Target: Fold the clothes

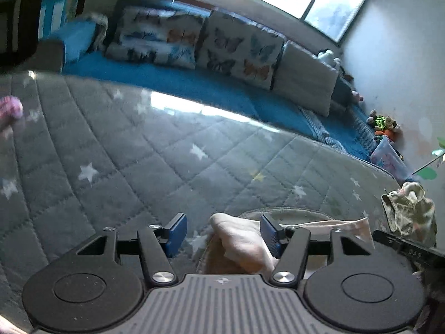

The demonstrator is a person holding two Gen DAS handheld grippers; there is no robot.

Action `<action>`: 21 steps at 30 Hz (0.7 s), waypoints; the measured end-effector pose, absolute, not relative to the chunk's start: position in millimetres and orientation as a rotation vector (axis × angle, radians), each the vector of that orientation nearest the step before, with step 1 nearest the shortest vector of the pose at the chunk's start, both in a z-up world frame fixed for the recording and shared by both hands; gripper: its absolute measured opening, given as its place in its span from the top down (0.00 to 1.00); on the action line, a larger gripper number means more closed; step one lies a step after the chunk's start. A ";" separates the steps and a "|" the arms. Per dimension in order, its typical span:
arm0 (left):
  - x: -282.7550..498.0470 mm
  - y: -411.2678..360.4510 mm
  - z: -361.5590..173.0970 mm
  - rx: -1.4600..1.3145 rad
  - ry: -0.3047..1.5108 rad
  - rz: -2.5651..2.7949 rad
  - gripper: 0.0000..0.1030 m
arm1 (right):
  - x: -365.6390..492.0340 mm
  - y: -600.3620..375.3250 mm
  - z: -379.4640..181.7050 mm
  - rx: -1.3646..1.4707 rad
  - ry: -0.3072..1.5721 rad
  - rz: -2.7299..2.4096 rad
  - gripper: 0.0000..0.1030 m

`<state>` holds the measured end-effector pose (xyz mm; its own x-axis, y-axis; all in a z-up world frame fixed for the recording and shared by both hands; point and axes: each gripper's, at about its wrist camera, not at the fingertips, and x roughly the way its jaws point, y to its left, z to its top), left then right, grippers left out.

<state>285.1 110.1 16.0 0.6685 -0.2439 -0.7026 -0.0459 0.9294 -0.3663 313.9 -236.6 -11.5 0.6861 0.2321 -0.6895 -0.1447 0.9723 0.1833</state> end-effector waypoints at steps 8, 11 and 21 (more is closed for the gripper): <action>304.3 96.4 3.9 -0.332 0.879 -0.122 0.79 | 329.4 -227.5 -24.5 0.112 0.802 0.230 0.90; 304.9 92.5 3.5 -0.311 0.862 -0.146 0.91 | 330.8 -223.7 -23.9 0.099 0.799 0.222 0.96; 302.5 93.3 22.0 -0.276 0.671 -0.087 0.91 | 332.8 -227.6 -9.2 0.132 0.698 0.177 0.92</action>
<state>302.5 93.3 22.0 0.7810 -0.1684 -0.6014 -0.0086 0.9599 -0.2801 332.8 -227.6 -9.2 0.7519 0.2058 -0.6264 -0.1175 0.9766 0.1799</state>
